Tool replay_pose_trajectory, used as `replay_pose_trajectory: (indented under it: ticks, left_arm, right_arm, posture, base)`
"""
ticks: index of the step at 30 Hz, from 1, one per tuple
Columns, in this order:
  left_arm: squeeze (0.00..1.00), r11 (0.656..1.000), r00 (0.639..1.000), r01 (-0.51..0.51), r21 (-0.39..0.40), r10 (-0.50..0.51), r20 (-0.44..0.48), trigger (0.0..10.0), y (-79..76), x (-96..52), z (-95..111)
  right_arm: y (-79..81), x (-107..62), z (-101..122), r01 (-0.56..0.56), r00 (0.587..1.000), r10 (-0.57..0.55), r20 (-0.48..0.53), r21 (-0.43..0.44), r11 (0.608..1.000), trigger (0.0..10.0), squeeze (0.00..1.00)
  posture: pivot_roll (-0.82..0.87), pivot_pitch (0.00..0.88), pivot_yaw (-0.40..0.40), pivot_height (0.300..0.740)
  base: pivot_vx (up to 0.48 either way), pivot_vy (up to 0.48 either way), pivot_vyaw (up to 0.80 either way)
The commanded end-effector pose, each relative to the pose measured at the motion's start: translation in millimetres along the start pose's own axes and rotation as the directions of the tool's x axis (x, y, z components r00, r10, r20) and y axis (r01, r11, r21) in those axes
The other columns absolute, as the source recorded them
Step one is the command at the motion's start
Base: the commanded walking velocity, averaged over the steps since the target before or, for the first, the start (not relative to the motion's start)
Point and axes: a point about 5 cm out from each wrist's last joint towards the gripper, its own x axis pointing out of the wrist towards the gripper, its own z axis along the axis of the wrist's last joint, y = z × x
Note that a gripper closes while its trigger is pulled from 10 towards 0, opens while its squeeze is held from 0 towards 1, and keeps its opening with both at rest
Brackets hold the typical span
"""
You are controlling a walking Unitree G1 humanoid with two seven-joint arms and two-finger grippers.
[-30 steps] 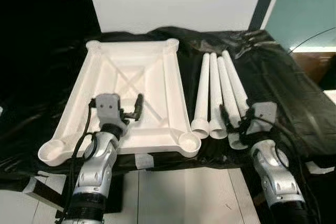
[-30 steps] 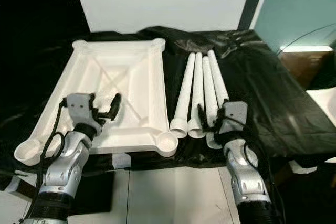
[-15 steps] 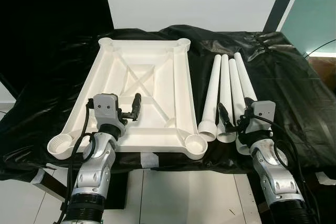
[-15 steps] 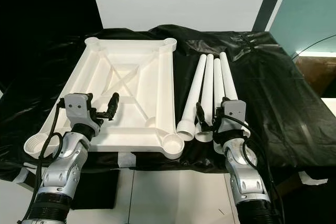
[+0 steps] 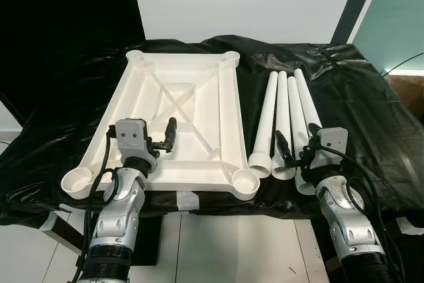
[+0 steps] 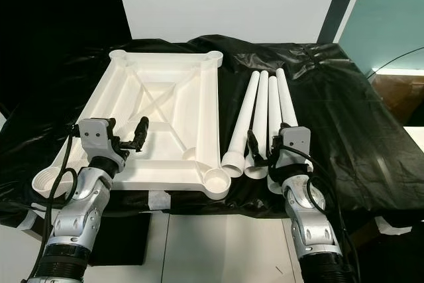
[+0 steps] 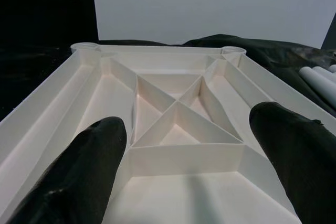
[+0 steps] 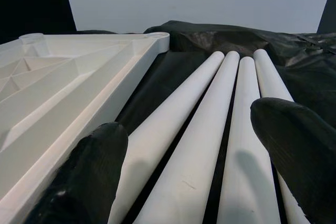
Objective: Building children table
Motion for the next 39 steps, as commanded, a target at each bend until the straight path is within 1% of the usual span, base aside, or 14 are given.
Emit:
replay_pose_trajectory:
  ticks: [1,15,36,39]
  left_arm:
    - [0.00,1.000,1.000,-0.003,0.000,0.003,0.004,10.0,1.2,-2.2,-0.8]
    - [0.00,1.000,1.000,-0.026,-0.014,0.026,0.011,10.0,4.9,-3.8,0.4]
    - [0.00,0.999,0.999,-0.043,-0.021,0.043,0.015,10.0,7.3,-5.3,0.8]
    - [0.00,0.999,0.999,-0.042,-0.034,0.042,0.020,10.0,7.3,-5.7,1.2]
  right_arm:
    - [-0.5,-0.3,1.8,-0.008,1.000,0.008,0.010,-0.008,1.000,10.0,0.00]
    - [-1.8,0.0,1.4,-0.015,1.000,0.015,0.006,-0.011,1.000,10.0,0.00]
    - [-2.4,0.3,1.0,-0.024,1.000,0.024,0.002,-0.017,1.000,10.0,0.00]
    - [-2.6,0.1,1.0,-0.024,1.000,0.024,0.001,-0.018,1.000,10.0,0.00]
  posture:
    - [0.00,0.000,-0.012,0.740]
    - [0.00,0.000,-0.020,0.740]
    - [0.00,0.000,-0.029,0.740]
    - [0.00,0.000,-0.028,0.740]
  base:
    - [0.000,0.000,0.00]
    - [0.000,0.000,0.00]
    - [0.256,0.000,0.00]
    - [0.000,0.000,0.00]
